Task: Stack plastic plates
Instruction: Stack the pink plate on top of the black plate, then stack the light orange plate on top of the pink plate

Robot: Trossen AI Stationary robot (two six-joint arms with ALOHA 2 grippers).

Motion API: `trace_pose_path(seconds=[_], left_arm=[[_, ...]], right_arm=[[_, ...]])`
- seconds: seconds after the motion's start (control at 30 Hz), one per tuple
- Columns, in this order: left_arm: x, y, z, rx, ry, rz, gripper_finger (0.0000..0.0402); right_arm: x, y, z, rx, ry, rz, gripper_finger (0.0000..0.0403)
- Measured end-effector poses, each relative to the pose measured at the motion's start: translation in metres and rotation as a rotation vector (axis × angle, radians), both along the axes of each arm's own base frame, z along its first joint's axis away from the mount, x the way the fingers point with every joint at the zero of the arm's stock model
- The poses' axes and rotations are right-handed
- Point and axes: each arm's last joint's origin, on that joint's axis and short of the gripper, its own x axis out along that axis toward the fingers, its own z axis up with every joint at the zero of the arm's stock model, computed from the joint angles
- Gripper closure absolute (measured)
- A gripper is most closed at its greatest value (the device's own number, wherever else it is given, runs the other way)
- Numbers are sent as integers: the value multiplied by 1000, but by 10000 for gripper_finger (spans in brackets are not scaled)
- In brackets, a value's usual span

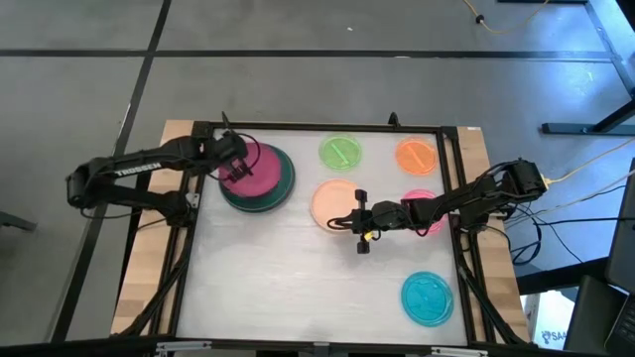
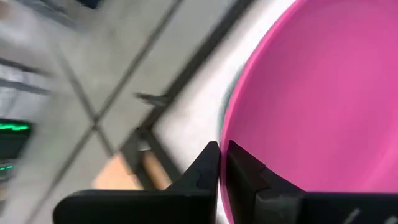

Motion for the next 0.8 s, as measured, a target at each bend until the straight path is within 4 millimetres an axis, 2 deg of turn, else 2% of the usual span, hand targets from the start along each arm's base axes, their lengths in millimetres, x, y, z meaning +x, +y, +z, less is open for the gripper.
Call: trace_pose_path(seconds=[0.1, 0.3, 0.6, 0.7, 0.8], left_arm=[[-3, 4, -8, -72, -9, -6, 391], [-6, 10, -10, -111, -32, 25, 381], [-7, 13, -10, -107, -34, 45, 293], [-1, 14, -7, -92, -139, 63, 273], [19, 10, -3, -121, -318, -67, 262]], right_arm=[[0, 0, 0, 0, 0, 0, 398], [0, 0, 0, 0, 0, 0, 398], [0, 0, 0, 0, 0, 0, 398], [0, 0, 0, 0, 0, 0, 398], [0, 0, 0, 0, 0, 0, 398]])
